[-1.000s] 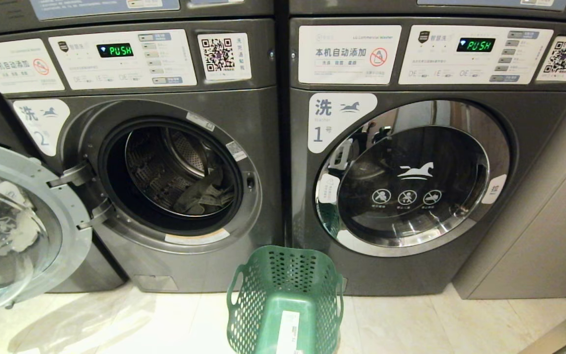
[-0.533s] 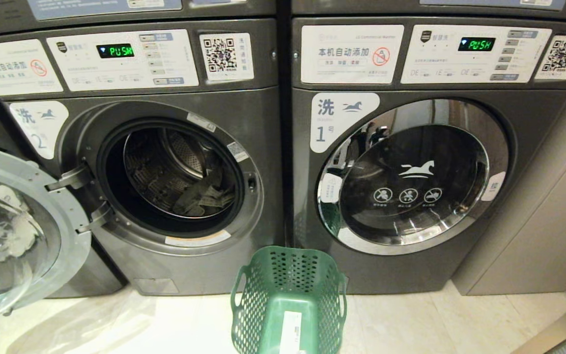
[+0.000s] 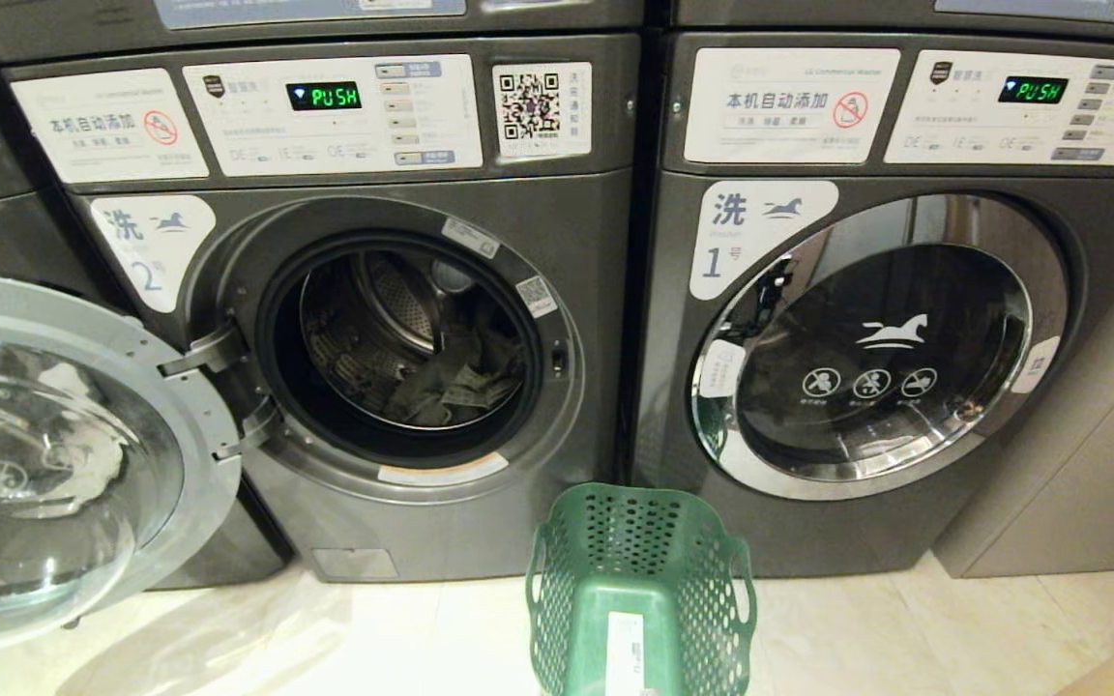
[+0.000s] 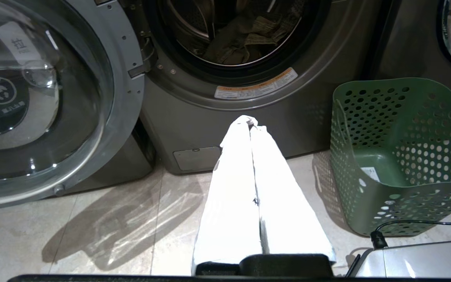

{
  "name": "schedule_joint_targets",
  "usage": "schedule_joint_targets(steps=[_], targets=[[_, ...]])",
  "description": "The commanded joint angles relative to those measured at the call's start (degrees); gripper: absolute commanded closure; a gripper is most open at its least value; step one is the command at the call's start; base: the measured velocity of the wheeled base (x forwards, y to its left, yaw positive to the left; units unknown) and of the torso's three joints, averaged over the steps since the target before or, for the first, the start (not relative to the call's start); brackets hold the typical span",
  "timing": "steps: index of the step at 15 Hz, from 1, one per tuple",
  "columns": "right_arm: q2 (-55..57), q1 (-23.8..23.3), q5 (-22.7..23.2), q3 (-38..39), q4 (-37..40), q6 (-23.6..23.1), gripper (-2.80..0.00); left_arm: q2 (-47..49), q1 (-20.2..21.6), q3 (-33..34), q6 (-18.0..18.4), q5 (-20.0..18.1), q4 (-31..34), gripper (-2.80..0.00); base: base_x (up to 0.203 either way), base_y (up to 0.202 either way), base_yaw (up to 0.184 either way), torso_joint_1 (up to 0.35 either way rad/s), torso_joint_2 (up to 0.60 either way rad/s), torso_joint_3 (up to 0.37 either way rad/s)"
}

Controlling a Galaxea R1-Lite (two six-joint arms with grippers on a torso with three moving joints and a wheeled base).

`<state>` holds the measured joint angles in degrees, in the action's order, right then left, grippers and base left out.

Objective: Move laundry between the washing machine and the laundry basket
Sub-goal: Pick a cloth and place it into the basket

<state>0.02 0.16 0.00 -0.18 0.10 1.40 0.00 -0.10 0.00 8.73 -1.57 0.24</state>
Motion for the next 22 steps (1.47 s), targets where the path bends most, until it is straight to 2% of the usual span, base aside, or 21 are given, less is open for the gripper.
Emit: schedule_joint_targets(steps=[1, 22], targets=[[0.06, 0.02, 0.06, 0.01, -0.01, 0.01, 0.0, 0.0, 0.01, 0.0, 0.06, -0.01, 0.02, 0.0, 0.0, 0.195, -0.001, 0.005, 0.01, 0.005], [0.06, 0.02, 0.0, 0.01, -0.01, -0.07, 0.0, 0.0, 0.01, 0.0, 0.06, -0.01, -0.06, 0.0, 0.0, 0.191, -0.001, 0.001, 0.0, 0.002]])
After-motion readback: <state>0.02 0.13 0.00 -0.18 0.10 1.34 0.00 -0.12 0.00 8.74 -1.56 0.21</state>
